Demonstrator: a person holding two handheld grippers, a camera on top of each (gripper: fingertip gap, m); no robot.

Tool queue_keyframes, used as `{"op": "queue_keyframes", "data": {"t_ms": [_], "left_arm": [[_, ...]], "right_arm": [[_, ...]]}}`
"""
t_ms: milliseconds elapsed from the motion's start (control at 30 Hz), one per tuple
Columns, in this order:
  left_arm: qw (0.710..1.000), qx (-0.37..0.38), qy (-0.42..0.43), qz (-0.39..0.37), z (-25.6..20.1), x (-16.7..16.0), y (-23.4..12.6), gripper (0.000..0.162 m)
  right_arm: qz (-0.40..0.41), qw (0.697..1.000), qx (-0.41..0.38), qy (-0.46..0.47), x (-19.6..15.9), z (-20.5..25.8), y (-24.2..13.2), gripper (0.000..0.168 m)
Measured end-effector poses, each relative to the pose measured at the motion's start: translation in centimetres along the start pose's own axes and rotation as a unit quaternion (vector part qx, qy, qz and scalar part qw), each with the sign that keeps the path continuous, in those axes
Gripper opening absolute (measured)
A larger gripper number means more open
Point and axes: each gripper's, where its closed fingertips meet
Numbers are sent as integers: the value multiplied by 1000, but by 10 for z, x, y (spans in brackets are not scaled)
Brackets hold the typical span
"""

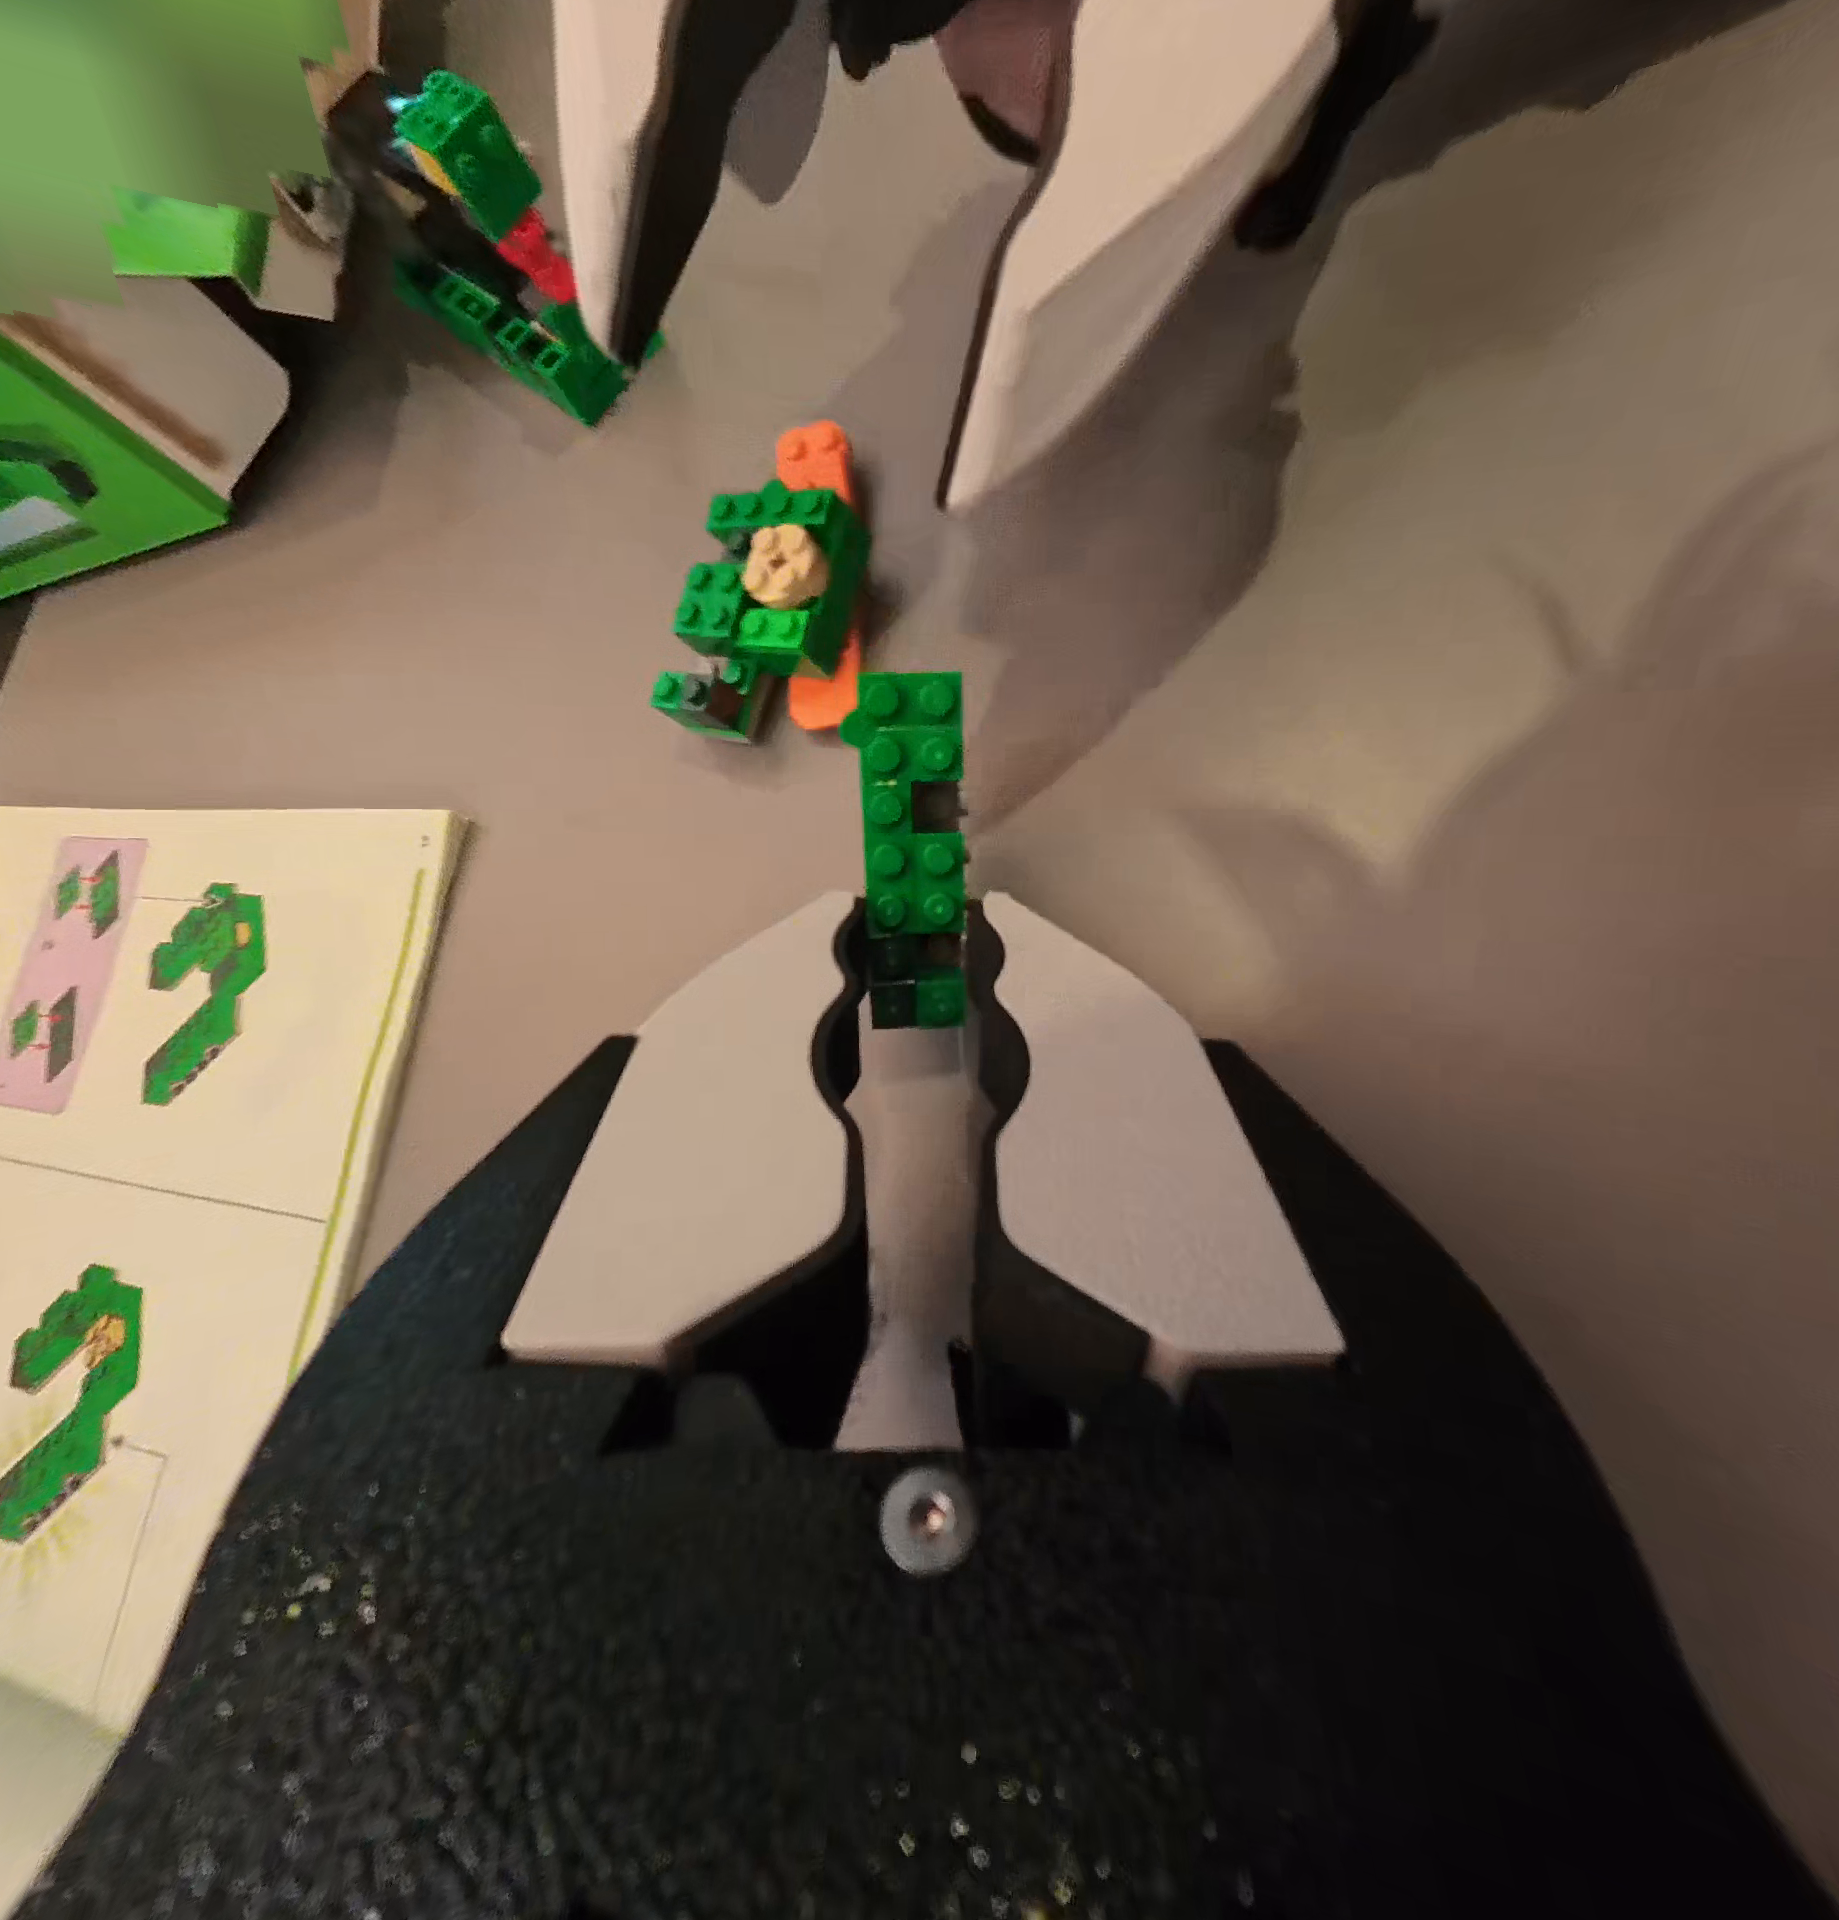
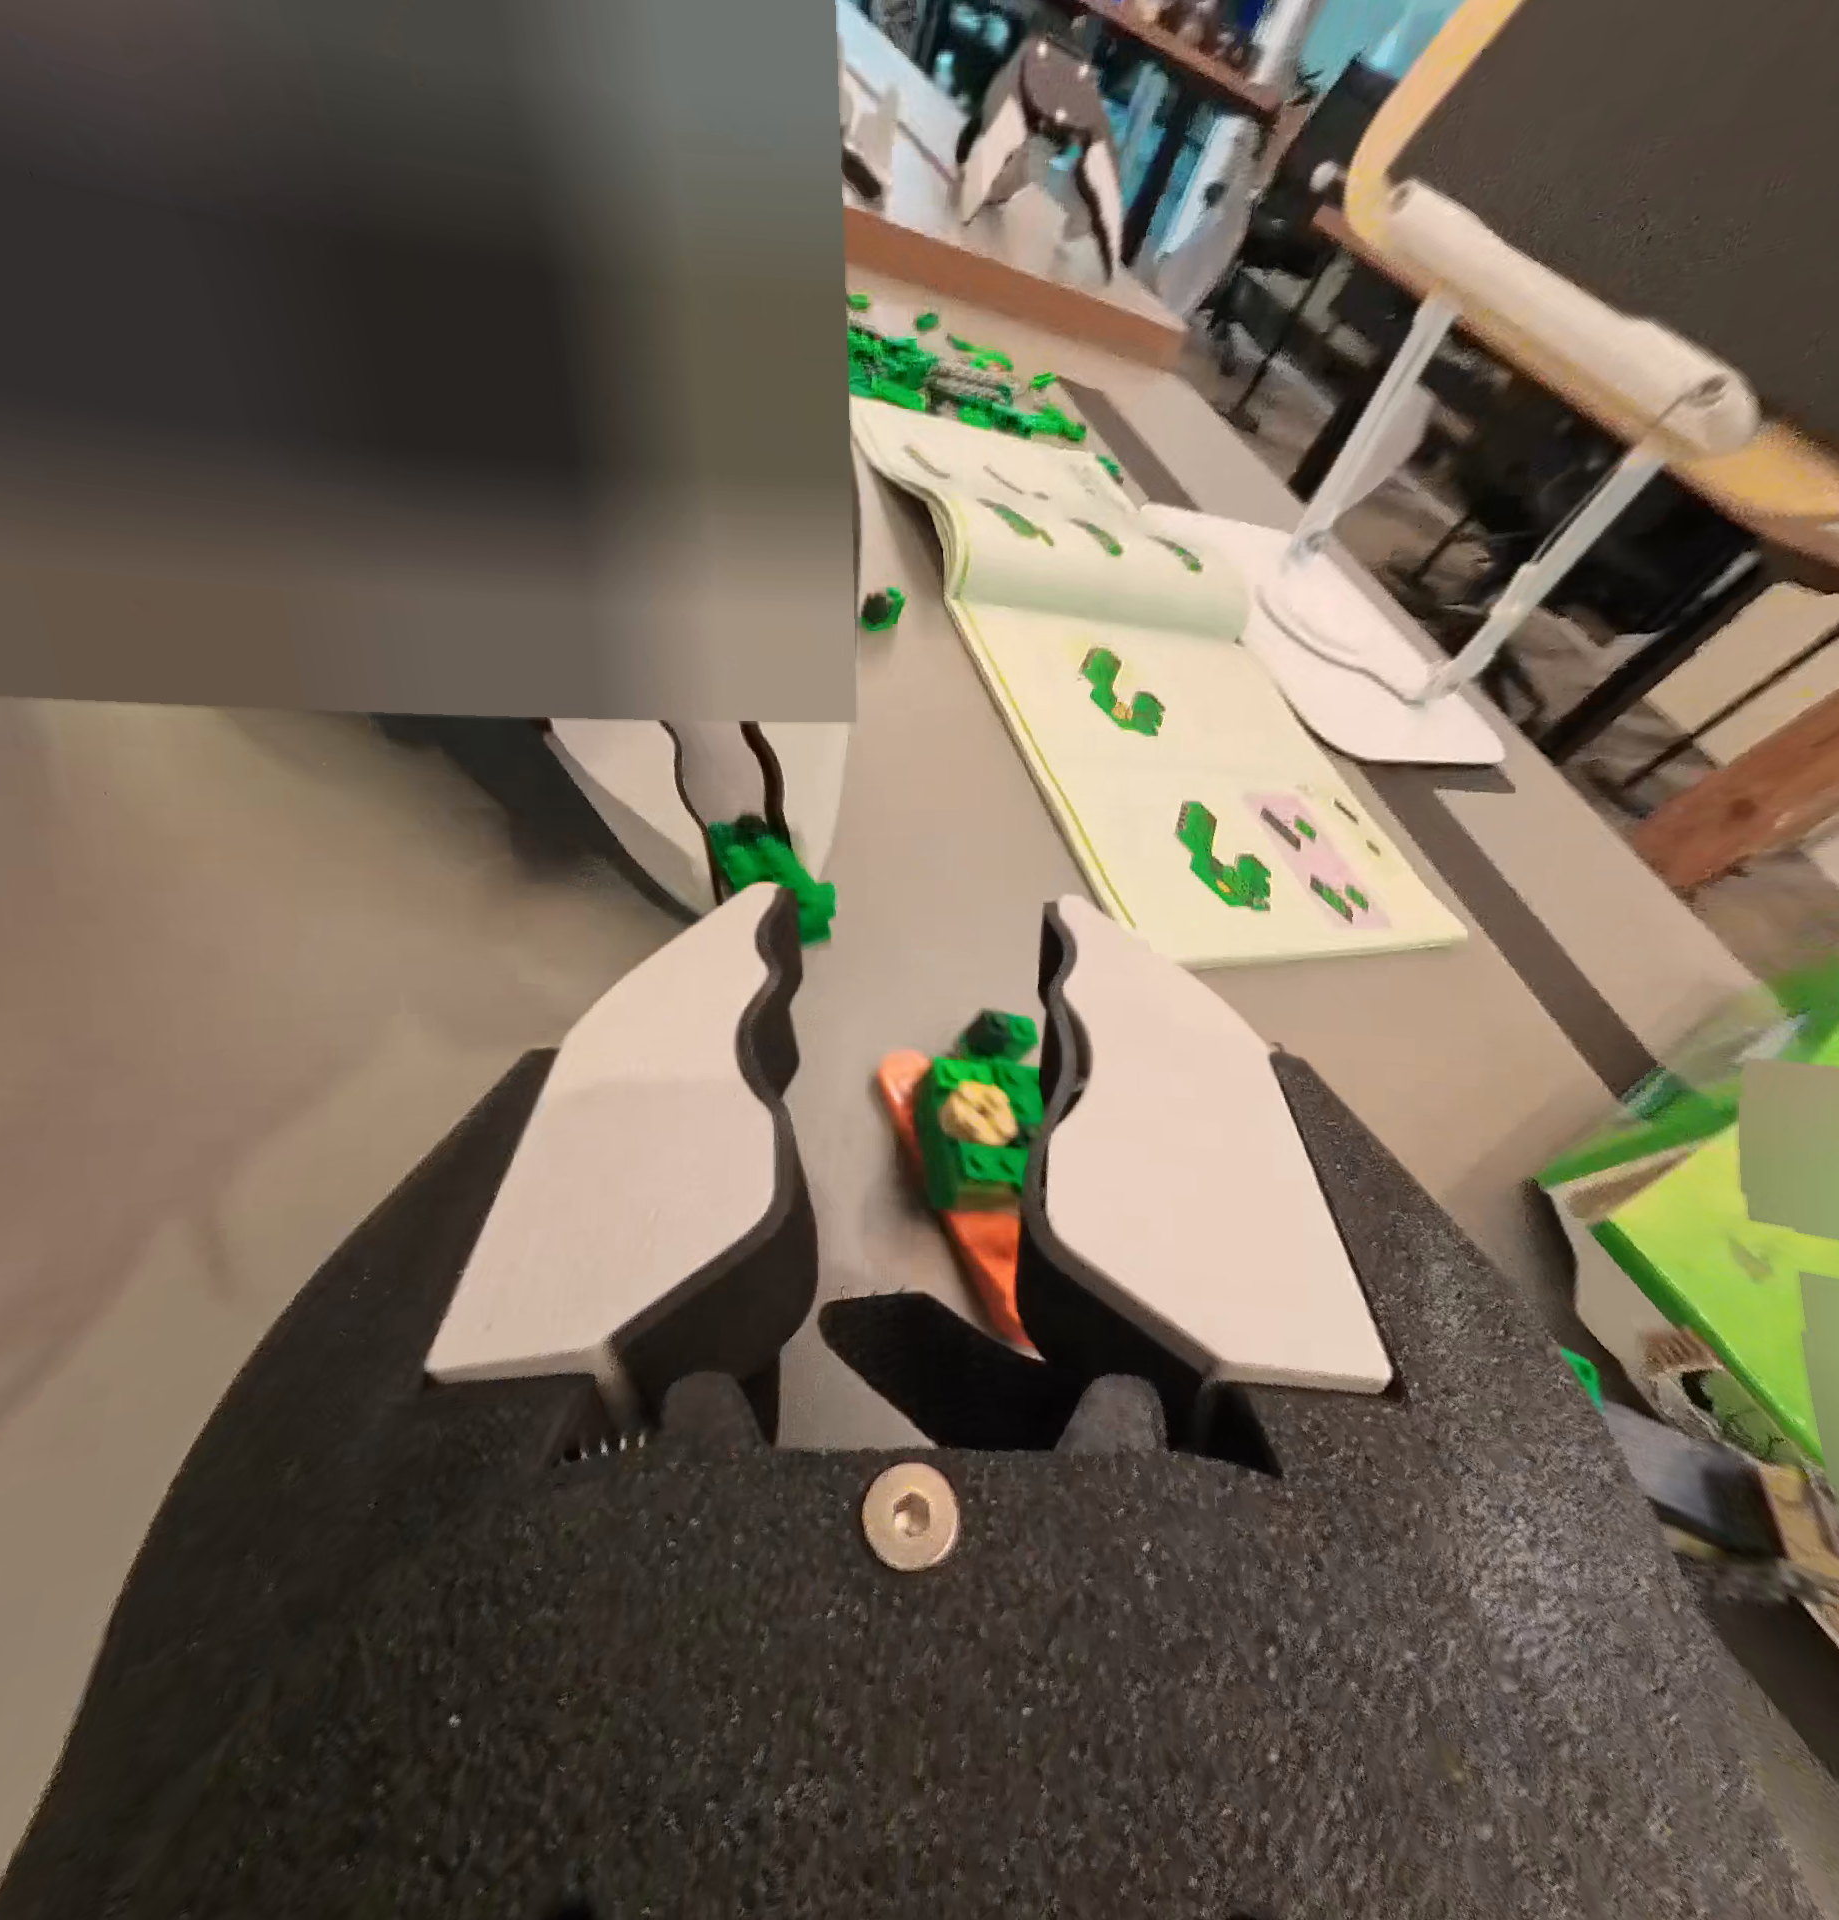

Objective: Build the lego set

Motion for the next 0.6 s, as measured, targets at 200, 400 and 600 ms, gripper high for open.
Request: {"op": "queue_keyframes", "data": {"t_ms": [200,400,600], "left_arm": [[996,-74,-29,-50,-21,4,-5,17],[995,-85,-17,-53,-28,-5,-10,17],[999,-16,7,-51,-12,-10,-11,17]], "right_arm": [[44,999,24,-18,-8,43,18,34],[30,999,39,-23,-7,49,18,28],[-43,994,-103,-22,4,3,-5,31]]}}
Point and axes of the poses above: each gripper's, where its closed fingertips meet, y out along the fingers, x out of its top, z = x × y across the jaws, and after that the axes turned 3 degrees about -z, right-handed
